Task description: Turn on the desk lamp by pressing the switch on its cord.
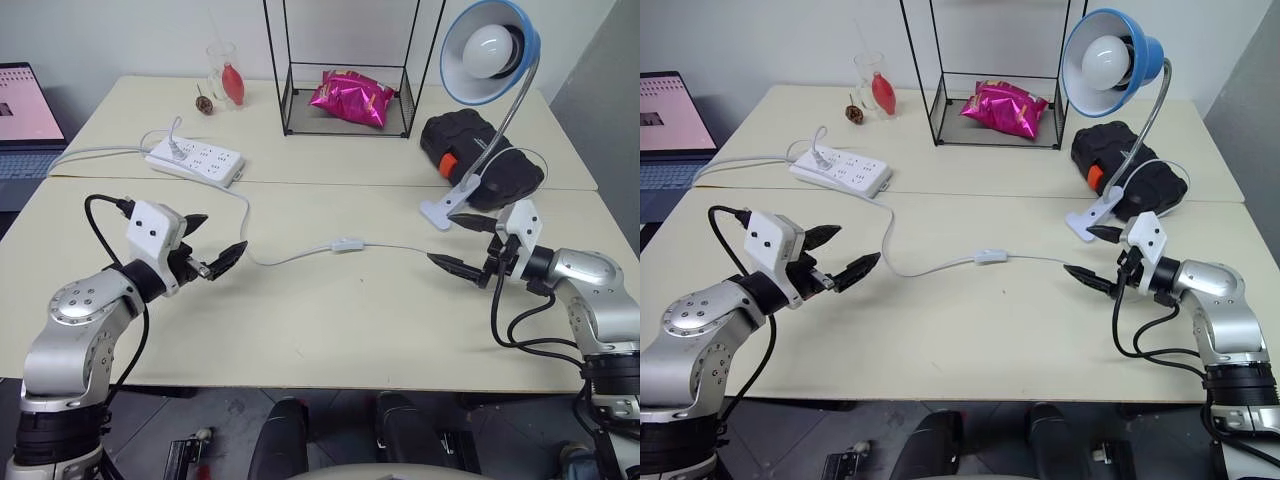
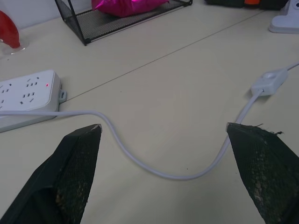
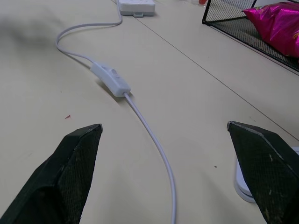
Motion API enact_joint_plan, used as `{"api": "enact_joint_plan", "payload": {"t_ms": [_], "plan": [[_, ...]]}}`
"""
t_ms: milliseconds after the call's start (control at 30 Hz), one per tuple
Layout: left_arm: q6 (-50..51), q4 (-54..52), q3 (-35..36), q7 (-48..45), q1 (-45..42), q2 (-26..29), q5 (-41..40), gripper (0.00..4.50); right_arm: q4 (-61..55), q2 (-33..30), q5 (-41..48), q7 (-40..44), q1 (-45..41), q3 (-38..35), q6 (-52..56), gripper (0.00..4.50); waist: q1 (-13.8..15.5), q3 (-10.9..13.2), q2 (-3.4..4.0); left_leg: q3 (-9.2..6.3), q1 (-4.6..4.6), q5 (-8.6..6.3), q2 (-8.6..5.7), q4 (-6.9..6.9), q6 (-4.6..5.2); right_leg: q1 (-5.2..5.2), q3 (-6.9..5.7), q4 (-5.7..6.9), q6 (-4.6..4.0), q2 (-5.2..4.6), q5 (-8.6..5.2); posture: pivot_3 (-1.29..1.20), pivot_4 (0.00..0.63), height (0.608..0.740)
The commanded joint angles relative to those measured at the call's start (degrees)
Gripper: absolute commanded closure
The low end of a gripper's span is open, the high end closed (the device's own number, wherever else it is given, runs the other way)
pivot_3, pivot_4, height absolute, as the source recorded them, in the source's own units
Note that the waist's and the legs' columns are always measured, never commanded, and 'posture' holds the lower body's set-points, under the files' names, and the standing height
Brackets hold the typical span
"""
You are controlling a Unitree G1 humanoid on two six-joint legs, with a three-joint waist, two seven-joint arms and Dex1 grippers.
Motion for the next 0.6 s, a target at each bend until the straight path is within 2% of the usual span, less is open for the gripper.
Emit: {"api": "enact_joint_plan", "payload": {"t_ms": [33, 500, 600], "plan": [[-1.0, -1.7, 1.1, 0.4, -1.0, -0.1, -0.5, 0.05, -0.9, -0.2, 1.0, 0.4, -0.3, -1.6, -1.7, 0.0, 0.0, 0.0, 0.0, 0.0, 0.0, 0.0, 0.0, 0.0, 0.0, 0.0, 0.0, 0.0, 0.0, 0.0, 0.0, 0.0, 0.15, 0.74], [-2.0, -1.0, 0.3, 3.9, -4.3, -1.2, 1.8, 0.05, -3.5, 0.9, 1.7, 0.0, 0.2, -0.7, -0.1, 0.0, 0.0, 0.0, 0.0, 0.0, 0.0, 0.0, 0.0, 0.0, 0.0, 0.0, 0.0, 0.0, 0.0, 0.0, 0.0, 0.0, 0.15, 0.74], [-3.0, -0.2, -0.1, 1.6, -4.2, -0.3, 1.3, 0.05, -4.9, 1.2, 1.8, -0.4, 0.2, -0.4, 0.8, 0.0, 0.0, 0.0, 0.0, -0.01, 0.0, 0.0, 0.0, 0.0, 0.0, 0.0, 0.0, 0.01, 0.0, 0.0, 0.0, 0.0, 0.15, 0.74]]}}
